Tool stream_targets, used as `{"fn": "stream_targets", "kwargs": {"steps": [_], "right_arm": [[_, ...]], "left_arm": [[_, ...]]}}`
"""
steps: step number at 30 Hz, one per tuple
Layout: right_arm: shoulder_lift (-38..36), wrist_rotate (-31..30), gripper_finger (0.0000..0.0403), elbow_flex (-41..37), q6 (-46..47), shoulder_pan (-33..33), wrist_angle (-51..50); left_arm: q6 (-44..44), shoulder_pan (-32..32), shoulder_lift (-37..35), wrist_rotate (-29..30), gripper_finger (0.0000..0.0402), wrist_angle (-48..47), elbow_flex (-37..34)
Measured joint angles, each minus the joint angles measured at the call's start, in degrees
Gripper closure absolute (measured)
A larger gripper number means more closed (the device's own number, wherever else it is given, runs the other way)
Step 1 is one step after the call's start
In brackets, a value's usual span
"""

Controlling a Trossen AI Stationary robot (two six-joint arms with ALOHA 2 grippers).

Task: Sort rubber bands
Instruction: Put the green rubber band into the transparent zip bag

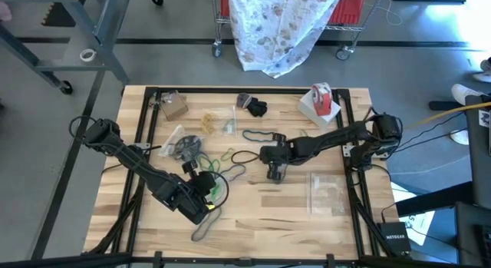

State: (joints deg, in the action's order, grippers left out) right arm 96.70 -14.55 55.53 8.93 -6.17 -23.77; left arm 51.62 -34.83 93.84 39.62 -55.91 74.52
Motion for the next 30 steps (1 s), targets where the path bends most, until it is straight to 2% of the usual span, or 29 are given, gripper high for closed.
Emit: {"fn": "stream_targets", "kwargs": {"steps": [9, 14, 23, 27, 30], "right_arm": [[-0.82, -4.44, 0.0402, 6.96, 2.2, -9.71, 0.03], [-0.82, -8.49, 0.0403, 8.72, 4.97, -15.63, 3.63], [-0.82, -15.65, 0.0403, 8.72, 8.41, -24.23, 15.66], [-0.36, -15.84, 0.0403, 8.72, 6.09, -25.14, 25.74], [0.68, -13.69, 0.0403, 8.7, 2.96, -24.99, 32.6]], "left_arm": [[0.28, 0.0, 0.02, 0.0, 0.0401, -0.01, 0.0], [0.39, 0.0, 0.02, 0.0, 0.0401, -0.01, 0.0], [0.17, 0.47, 0.02, 0.02, 0.0402, 1.65, 0.0], [-0.85, 0.44, 0.02, 0.02, 0.0401, 3.78, 0.0], [-1.35, 0.48, 0.02, 0.01, 0.0401, 5.64, 0.0]]}}
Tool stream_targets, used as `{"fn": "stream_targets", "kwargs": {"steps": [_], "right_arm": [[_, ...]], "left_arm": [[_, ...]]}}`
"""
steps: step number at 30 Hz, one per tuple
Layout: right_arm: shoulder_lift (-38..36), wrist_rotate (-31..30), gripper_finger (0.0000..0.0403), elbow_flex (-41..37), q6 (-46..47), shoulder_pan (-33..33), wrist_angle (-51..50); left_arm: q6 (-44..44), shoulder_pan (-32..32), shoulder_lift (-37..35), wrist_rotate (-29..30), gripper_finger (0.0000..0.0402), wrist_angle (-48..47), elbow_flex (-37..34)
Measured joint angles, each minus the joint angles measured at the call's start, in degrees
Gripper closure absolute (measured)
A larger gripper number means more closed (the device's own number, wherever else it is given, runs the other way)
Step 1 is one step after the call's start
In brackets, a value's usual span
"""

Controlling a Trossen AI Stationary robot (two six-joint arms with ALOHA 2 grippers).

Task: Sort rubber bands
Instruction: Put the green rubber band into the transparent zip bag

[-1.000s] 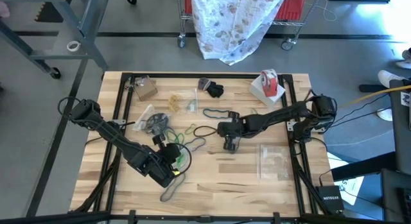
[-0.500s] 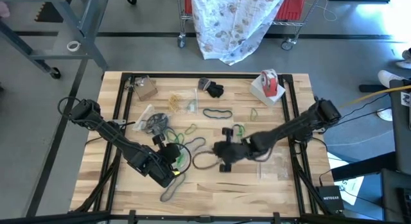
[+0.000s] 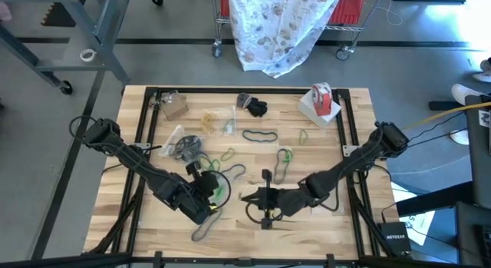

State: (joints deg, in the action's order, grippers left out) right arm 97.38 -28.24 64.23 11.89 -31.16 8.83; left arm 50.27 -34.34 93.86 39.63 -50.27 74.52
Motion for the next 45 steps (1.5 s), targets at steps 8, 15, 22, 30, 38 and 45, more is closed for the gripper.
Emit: {"fn": "stream_targets", "kwargs": {"steps": [8, 15, 22, 30, 38, 45], "right_arm": [[4.43, 2.77, 0.0403, 0.0, -8.73, 1.71, 18.62], [6.83, 5.55, 0.0403, 0.02, -8.69, 5.03, 22.6], [7.22, 6.99, 0.0372, 0.02, -4.38, 7.2, 18.96], [5.5, 6.82, 0.0276, 0.0, -4.28, 5.99, 9.79], [-3.9, -2.59, 0.0273, 0.02, 2.76, 4.55, -12.89], [-9.4, -3.63, 0.0292, 0.02, 21.74, 7.95, -45.61]], "left_arm": [[-1.73, 0.87, 0.0, 0.01, 0.0402, 4.02, 0.0], [-3.22, 1.15, 0.0, 0.03, 0.0401, 7.32, 0.0], [-3.96, 1.17, 0.0, 0.01, 0.0401, 7.52, 0.0], [-4.25, 1.24, 0.0, 0.0, 0.0401, 5.78, 0.0], [-3.82, 0.92, 0.0, -0.01, 0.0402, 2.58, 0.0], [-3.83, 0.63, 0.0, -0.03, 0.0402, 2.82, 0.0]]}}
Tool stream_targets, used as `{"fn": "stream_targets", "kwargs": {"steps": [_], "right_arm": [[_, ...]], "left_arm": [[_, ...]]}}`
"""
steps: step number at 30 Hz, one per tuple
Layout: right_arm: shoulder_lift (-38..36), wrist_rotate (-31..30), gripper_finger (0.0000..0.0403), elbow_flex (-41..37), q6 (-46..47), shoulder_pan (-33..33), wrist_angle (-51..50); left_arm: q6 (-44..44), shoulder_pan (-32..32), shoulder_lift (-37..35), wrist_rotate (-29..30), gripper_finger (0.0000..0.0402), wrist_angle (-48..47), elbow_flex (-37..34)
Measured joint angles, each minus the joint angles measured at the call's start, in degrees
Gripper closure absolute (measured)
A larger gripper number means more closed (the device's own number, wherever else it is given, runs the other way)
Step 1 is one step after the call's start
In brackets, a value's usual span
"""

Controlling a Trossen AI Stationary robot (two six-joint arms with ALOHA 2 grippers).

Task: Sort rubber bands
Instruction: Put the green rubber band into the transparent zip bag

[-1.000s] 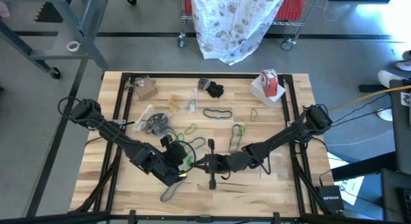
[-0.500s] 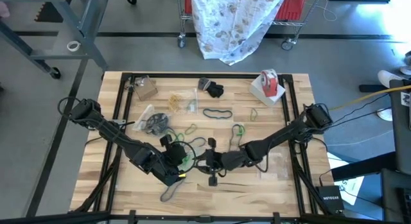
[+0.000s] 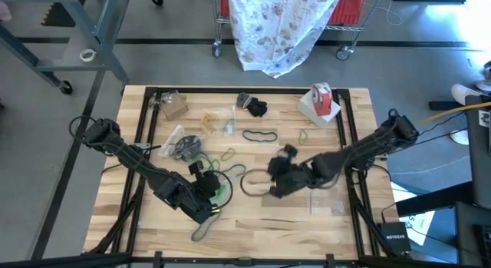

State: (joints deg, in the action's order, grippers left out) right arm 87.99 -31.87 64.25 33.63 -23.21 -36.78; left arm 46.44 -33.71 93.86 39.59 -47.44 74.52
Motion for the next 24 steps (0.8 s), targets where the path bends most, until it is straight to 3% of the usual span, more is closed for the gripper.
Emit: {"fn": "stream_targets", "kwargs": {"steps": [4, 10, 17, 24], "right_arm": [[0.24, 8.5, 0.0298, -2.7, 5.16, 4.9, -9.69], [0.33, 18.81, 0.03, -10.88, -0.57, 12.0, -6.85], [0.35, 19.45, 0.03, -16.62, -11.77, 16.65, 1.33], [1.27, 19.42, 0.03, -20.73, -14.95, 19.29, 6.15]], "left_arm": [[-0.37, 0.02, 0.0, 0.02, 0.0402, 0.04, 0.0], [-0.39, -0.08, 0.0, 0.0, 0.0402, 0.11, 0.0], [-0.39, -0.09, 0.0, 0.02, 0.0402, 0.07, 0.0], [-0.42, -0.1, 0.0, 0.02, 0.0402, 0.05, 0.0]]}}
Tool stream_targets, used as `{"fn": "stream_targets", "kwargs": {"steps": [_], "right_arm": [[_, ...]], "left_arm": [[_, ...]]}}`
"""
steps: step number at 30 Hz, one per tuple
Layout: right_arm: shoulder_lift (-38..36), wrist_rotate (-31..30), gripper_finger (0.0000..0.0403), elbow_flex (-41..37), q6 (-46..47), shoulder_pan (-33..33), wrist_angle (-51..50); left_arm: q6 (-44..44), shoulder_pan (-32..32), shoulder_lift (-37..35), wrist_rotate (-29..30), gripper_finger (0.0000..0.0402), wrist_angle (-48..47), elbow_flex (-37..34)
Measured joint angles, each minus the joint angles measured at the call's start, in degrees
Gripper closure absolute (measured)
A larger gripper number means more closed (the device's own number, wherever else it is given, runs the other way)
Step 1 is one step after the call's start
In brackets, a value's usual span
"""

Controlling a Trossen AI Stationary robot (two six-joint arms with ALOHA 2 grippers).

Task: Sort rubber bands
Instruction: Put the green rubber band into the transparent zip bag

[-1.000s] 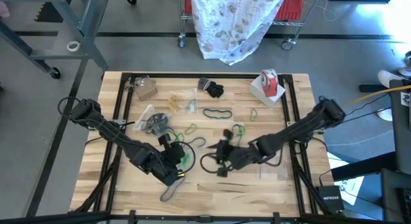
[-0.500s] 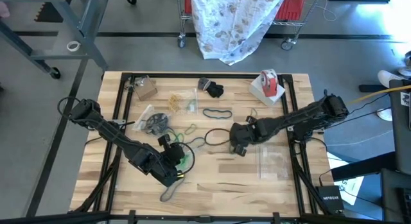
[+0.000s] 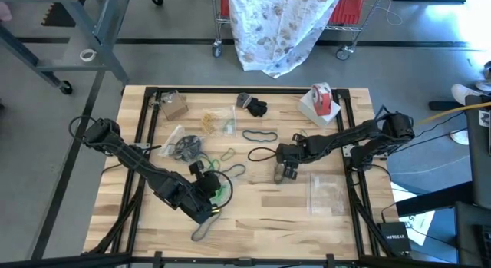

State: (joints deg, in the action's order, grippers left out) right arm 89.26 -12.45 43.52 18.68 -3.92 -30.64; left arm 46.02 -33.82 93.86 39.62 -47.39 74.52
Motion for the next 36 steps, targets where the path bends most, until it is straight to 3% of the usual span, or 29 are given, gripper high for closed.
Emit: {"fn": "stream_targets", "kwargs": {"steps": [3, 8, 12, 19, 23, 29, 36], "right_arm": [[0.88, 0.05, 0.0314, -0.73, -1.27, -0.07, 2.25], [1.57, 0.58, 0.0392, -0.26, -1.12, -0.35, 2.51], [1.24, 0.05, 0.0395, 2.56, -0.7, -2.7, 0.37], [0.31, -0.3, 0.0401, 14.52, 2.58, -10.73, -8.8], [0.19, -1.34, 0.0402, 21.43, 5.14, -16.62, -7.05], [0.15, -7.58, 0.0402, 25.28, 4.04, -23.58, 8.11], [4.33, -10.32, 0.0402, 25.26, -1.09, -25.37, 29.88]], "left_arm": [[0.0, 0.02, 0.0, 0.0, 0.0402, -0.06, 0.0], [-0.12, 0.02, 0.0, 0.0, 0.0402, 0.02, 0.01], [-0.83, 0.02, 0.0, 0.02, 0.0402, 0.07, 0.02], [-1.13, 0.02, 0.0, 0.0, 0.0402, 0.09, 0.02], [-1.11, 0.02, 0.0, 0.0, 0.0402, 0.17, 0.02], [-1.11, 0.02, 0.0, 0.02, 0.0402, 0.96, 0.02], [-3.98, 0.02, 0.0, 2.43, 0.0401, 4.41, 0.02]]}}
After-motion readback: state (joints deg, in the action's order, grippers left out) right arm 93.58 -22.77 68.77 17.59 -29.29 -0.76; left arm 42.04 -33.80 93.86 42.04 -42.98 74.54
